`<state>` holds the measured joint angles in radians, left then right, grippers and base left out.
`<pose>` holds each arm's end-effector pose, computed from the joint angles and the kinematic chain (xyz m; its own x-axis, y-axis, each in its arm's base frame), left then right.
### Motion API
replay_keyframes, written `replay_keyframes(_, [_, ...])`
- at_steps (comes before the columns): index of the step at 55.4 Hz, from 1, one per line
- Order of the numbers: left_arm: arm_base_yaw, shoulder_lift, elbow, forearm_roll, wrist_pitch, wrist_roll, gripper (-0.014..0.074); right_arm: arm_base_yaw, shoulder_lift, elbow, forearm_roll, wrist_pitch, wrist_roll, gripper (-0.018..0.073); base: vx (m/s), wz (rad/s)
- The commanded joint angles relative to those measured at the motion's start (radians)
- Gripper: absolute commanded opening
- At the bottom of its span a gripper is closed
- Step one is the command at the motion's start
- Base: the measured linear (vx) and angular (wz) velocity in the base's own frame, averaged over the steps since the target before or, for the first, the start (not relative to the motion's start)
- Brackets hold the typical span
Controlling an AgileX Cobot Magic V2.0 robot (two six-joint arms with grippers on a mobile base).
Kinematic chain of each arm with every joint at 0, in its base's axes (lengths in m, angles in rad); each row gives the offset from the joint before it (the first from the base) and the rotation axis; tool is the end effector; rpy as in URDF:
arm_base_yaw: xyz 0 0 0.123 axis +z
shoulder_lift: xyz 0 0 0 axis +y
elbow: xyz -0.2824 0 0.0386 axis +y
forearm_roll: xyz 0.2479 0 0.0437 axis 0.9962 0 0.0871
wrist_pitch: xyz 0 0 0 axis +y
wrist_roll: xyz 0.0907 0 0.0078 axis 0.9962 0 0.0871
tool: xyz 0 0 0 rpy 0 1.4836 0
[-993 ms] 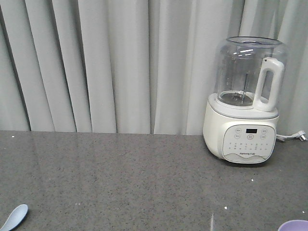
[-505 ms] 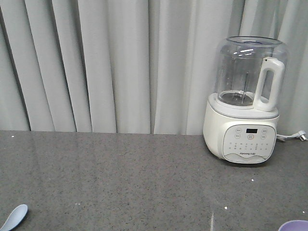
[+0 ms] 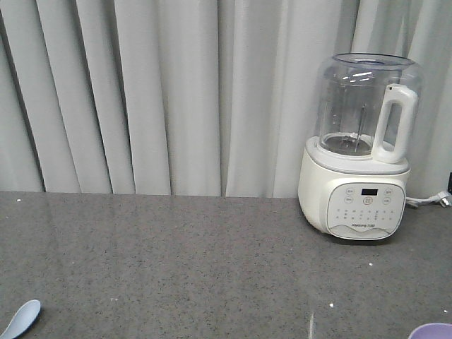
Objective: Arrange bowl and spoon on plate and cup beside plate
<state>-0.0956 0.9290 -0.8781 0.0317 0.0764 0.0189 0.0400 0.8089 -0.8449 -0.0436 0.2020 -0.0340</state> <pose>0.2017 -0.0191 0.3996 -0.0351 0.0541 -0.9979 0.0949 0.9942 0.0505 0.1698 0.0060 0.3993 -0.0758 -0.0797 -0.9939 -0.0372 0.9963 -0.0771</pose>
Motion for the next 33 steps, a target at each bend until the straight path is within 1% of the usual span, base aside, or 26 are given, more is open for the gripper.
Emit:
replay_keyframes(1, [0.000,-0.008,-0.036,-0.014,-0.122,-0.007,0.0596,0.002,-0.004,-0.036,-0.012,-0.092,-0.013,0.0727,0.00,0.00])
replay_keyframes(4, [0.000,-0.004,-0.036,-0.043,-0.120,-0.026,0.0585,0.002,-0.004,-0.036,0.000,-0.086,-0.013,0.0720,0.00,0.00])
replay_keyframes(7, [0.000,0.000,-0.041,-0.066,-0.076,-0.033,0.0575,0.002,-0.004,-0.036,0.000,-0.075,-0.013,0.0709,0.00,0.00])
replay_keyframes(10, [0.000,0.016,-0.064,-0.069,0.022,-0.031,0.0562,0.002,-0.004,-0.036,0.000,-0.054,-0.013,0.0692,0.00,0.00])
replay_keyframes(12, [0.001,0.039,-0.089,-0.065,0.111,-0.026,0.0558,0.002,-0.004,-0.036,0.000,-0.037,-0.013,0.0678,0.00,0.00])
replay_keyframes(15, [0.003,0.086,-0.148,-0.040,0.257,-0.019,0.0557,0.002,-0.004,-0.036,0.000,-0.009,-0.013,0.0660,0.00,0.00])
replay_keyframes(17, [0.004,0.130,-0.195,-0.009,0.346,-0.019,0.0557,0.002,-0.004,-0.036,-0.001,0.009,-0.013,0.0647,0.00,0.00])
replay_keyframes(23, [0.004,0.280,-0.324,0.083,0.687,-0.019,0.0557,0.002,-0.004,-0.036,-0.004,0.028,-0.013,0.0611,0.00,0.00])
replay_keyframes(25, [0.004,0.324,-0.349,0.107,0.759,-0.019,0.0557,0.002,-0.004,-0.036,-0.004,0.028,-0.013,0.0598,0.00,0.00])
replay_keyframes(28, [0.004,0.385,-0.365,0.129,0.822,-0.019,0.0557,0.002,-0.004,-0.036,-0.004,0.028,-0.013,0.0582,0.00,0.00])
replay_keyframes(33, [0.004,0.473,-0.362,0.133,0.858,-0.019,0.0557,0.002,-0.004,-0.036,-0.006,0.028,-0.013,0.0571,0.00,0.00])
